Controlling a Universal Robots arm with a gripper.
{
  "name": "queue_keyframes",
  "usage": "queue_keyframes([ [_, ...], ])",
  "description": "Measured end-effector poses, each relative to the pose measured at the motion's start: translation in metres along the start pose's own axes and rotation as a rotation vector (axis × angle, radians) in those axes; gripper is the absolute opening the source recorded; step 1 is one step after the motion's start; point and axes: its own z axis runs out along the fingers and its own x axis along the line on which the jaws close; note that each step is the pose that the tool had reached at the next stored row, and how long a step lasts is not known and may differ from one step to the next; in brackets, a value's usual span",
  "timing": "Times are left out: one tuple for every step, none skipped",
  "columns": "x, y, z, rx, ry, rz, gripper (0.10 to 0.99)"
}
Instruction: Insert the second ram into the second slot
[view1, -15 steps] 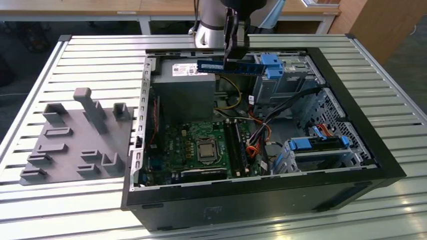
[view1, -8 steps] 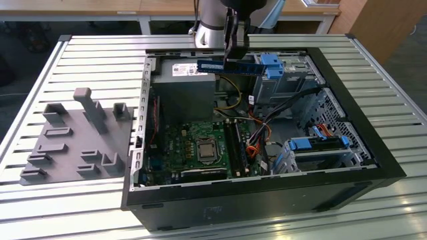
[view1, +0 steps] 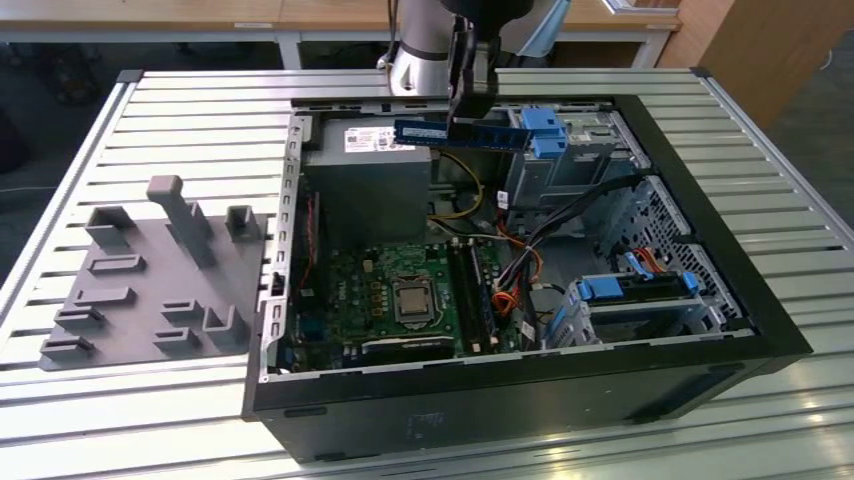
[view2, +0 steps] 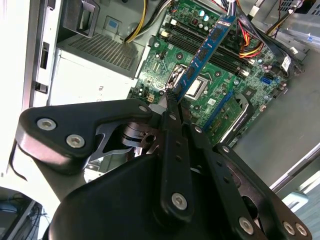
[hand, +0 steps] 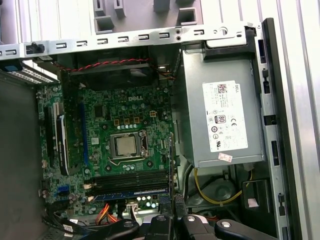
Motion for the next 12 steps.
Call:
queue_keyframes([
  [0.0,0.0,0.0,0.0,0.0,0.001,0.137],
  [0.0,0.0,0.0,0.0,-0.0001,0.001,0.137],
  [0.0,0.0,0.0,0.0,-0.0001,0.002,0.137],
  [0.0,0.0,0.0,0.0,-0.0002,0.003,0.137],
  [0.0,0.0,0.0,0.0,-0.0002,0.004,0.137],
  [0.0,0.0,0.0001,0.0,-0.0003,0.005,0.137],
  [0.0,0.0,0.0,0.0,-0.0002,0.005,0.137],
  [0.0,0.0,0.0,0.0,-0.0003,0.006,0.137],
  [0.0,0.0,0.0,0.0,-0.0003,0.007,0.137],
  [0.0,0.0,0.0,0.0,-0.0003,0.008,0.137],
  [0.0,0.0,0.0,0.0,-0.0003,0.009,0.137],
  [0.0,0.0,0.0,0.0,-0.0004,0.01,0.137],
])
